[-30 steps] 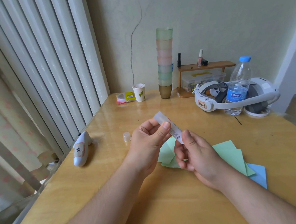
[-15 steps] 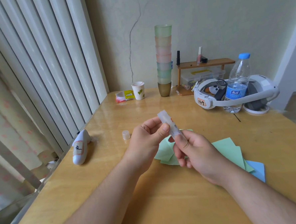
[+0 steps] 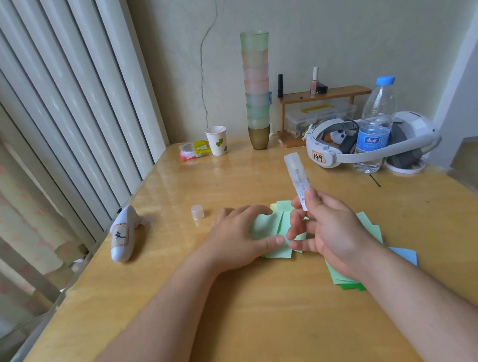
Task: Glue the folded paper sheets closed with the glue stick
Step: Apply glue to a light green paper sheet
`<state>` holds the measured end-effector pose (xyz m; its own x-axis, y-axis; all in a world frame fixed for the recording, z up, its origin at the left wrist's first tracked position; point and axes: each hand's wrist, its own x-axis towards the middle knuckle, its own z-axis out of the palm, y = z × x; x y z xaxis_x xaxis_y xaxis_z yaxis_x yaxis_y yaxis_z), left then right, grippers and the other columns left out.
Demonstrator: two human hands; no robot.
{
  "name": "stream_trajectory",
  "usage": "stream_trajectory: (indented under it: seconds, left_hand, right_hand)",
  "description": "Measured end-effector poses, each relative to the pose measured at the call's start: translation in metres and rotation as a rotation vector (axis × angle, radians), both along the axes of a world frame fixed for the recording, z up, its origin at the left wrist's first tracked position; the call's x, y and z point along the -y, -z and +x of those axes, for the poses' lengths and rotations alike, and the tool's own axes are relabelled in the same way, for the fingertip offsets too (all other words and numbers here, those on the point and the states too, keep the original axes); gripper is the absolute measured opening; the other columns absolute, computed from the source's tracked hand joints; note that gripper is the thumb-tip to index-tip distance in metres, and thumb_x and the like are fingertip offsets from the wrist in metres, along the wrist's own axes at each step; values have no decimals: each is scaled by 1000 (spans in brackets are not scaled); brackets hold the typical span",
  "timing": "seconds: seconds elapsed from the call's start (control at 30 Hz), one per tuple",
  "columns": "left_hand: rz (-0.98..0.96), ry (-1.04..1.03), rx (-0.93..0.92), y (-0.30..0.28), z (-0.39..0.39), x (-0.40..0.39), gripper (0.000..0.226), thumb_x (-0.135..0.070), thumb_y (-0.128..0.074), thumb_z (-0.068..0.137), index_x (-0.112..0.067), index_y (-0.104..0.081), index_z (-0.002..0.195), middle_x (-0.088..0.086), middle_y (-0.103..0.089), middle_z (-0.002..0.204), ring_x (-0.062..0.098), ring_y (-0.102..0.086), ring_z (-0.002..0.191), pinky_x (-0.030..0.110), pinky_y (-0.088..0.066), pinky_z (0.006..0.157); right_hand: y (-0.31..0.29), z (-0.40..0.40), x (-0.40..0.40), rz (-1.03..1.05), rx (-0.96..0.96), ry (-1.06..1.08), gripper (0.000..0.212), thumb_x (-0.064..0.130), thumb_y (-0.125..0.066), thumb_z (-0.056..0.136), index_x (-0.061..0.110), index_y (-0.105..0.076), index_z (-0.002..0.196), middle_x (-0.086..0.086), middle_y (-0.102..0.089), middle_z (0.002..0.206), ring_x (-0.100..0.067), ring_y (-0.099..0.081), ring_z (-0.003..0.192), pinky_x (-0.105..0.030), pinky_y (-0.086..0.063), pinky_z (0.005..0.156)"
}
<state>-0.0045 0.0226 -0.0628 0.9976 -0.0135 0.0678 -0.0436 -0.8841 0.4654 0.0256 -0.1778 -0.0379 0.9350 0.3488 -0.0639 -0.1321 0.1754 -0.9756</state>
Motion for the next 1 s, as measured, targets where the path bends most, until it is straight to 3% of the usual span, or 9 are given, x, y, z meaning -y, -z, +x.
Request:
stream_trajectory:
  seconds: [0.07, 0.13, 0.3, 0.4, 0.57, 0.7, 0.8, 0.9, 1.0]
  left_hand:
    - [10, 75, -54, -3, -4, 3, 87, -92, -63, 65, -58, -38, 141, -25, -37, 154, 19, -30, 137, 45, -26, 118]
    - [8, 136, -66, -5, -9, 6, 90, -87, -72, 59, -62, -34, 137, -22, -27, 158, 18, -26, 142, 46, -22, 119]
    - [-3, 130, 121, -1, -10, 4, 36, -40, -77, 81, -44, -64, 114, -16, -45, 141, 11, -50, 127, 30, -41, 109]
    - [32, 109, 234, 1, -7, -1, 15, -31, -72, 85, -37, -73, 99, -15, -65, 119, 5, -62, 109, 31, -51, 98]
    - [1, -81, 417, 4, 0, 4, 13, -29, -70, 93, -32, -76, 104, -11, -74, 99, 12, -67, 88, 34, -55, 81]
    - [26, -238, 589, -1, 2, 5, 9, -28, -70, 92, -31, -76, 98, -11, -71, 90, 13, -65, 77, 24, -42, 71]
    - [67, -231, 577, -3, -2, 6, 10, -29, -71, 85, -33, -77, 92, -12, -69, 89, 13, -64, 77, 29, -43, 68]
    - [172, -120, 554, -4, -9, 12, 10, -30, -68, 82, -32, -77, 87, -11, -68, 83, 16, -65, 73, 30, -45, 60]
    - [353, 30, 384, -8, -12, 22, 20, -34, -61, 87, -35, -77, 99, -9, -69, 95, 20, -67, 82, 29, -50, 64]
  right_hand:
    - [0, 3, 1, -20, 11, 62, 35, 41, -43, 111, 12, -60, 102, -5, -57, 71, -25, -58, 69, -43, -55, 70]
    - [0, 8, 2, -42, -6, 114, 36, 44, -43, 110, 14, -61, 101, -1, -57, 67, -24, -56, 70, -44, -55, 72]
    - [1, 9, 5, -89, -10, 102, 38, 47, -43, 109, 14, -61, 102, -3, -56, 70, -24, -55, 69, -45, -58, 67]
    - [1, 6, 4, -83, -11, 59, 37, 46, -43, 109, 13, -60, 104, -5, -55, 71, -24, -56, 68, -45, -58, 65]
    - [1, 0, -1, 15, -140, -81, 39, 47, -43, 109, 11, -60, 105, -8, -55, 75, -31, -66, 82, -65, -55, 89]
    - [4, -1, -11, 102, -107, -91, 39, 45, -41, 108, 12, -61, 102, -6, -58, 76, -31, -69, 96, -64, -44, 103]
    - [6, 7, -15, 113, -33, -10, 39, 41, -39, 110, 11, -62, 100, -7, -60, 74, -32, -70, 99, -58, -40, 113]
    - [5, 19, -13, 128, -5, 83, 39, 39, -39, 112, 12, -62, 98, -7, -61, 73, -32, -72, 99, -51, -43, 112]
    - [2, 24, -8, 107, -18, 109, 38, 43, -39, 112, 16, -62, 99, -3, -64, 74, -29, -74, 102, -52, -39, 108]
